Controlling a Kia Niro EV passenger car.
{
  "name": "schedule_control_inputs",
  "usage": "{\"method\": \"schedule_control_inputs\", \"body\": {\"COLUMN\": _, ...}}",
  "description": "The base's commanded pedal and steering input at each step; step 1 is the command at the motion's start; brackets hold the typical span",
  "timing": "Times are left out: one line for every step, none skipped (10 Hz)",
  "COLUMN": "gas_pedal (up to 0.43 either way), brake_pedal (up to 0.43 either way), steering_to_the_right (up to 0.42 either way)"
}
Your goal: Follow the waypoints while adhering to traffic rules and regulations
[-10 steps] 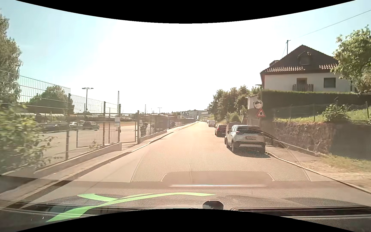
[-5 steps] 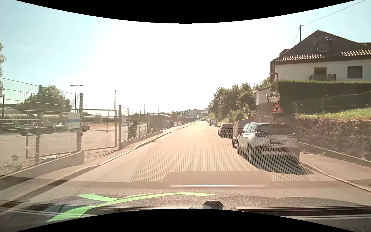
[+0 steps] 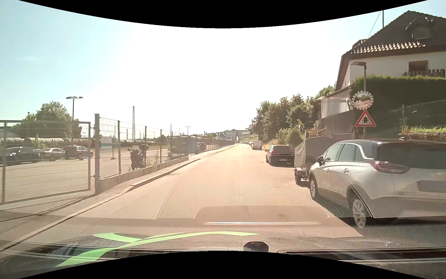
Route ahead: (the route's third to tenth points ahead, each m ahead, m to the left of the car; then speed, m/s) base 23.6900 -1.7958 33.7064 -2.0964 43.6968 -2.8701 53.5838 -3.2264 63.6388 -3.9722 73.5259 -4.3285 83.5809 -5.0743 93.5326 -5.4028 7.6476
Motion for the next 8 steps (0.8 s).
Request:
{"method": "schedule_control_inputs", "body": {"gas_pedal": 0.169, "brake_pedal": 0.0, "steering_to_the_right": 0.005}}
{"method": "schedule_control_inputs", "body": {"gas_pedal": 0.169, "brake_pedal": 0.0, "steering_to_the_right": 0.004}}
{"method": "schedule_control_inputs", "body": {"gas_pedal": 0.169, "brake_pedal": 0.0, "steering_to_the_right": 0.004}}
{"method": "schedule_control_inputs", "body": {"gas_pedal": 0.169, "brake_pedal": 0.0, "steering_to_the_right": 0.007}}
{"method": "schedule_control_inputs", "body": {"gas_pedal": 0.169, "brake_pedal": 0.0, "steering_to_the_right": 0.011}}
{"method": "schedule_control_inputs", "body": {"gas_pedal": 0.169, "brake_pedal": 0.0, "steering_to_the_right": 0.015}}
{"method": "schedule_control_inputs", "body": {"gas_pedal": 0.169, "brake_pedal": 0.0, "steering_to_the_right": 0.016}}
{"method": "schedule_control_inputs", "body": {"gas_pedal": 0.169, "brake_pedal": 0.0, "steering_to_the_right": 0.016}}
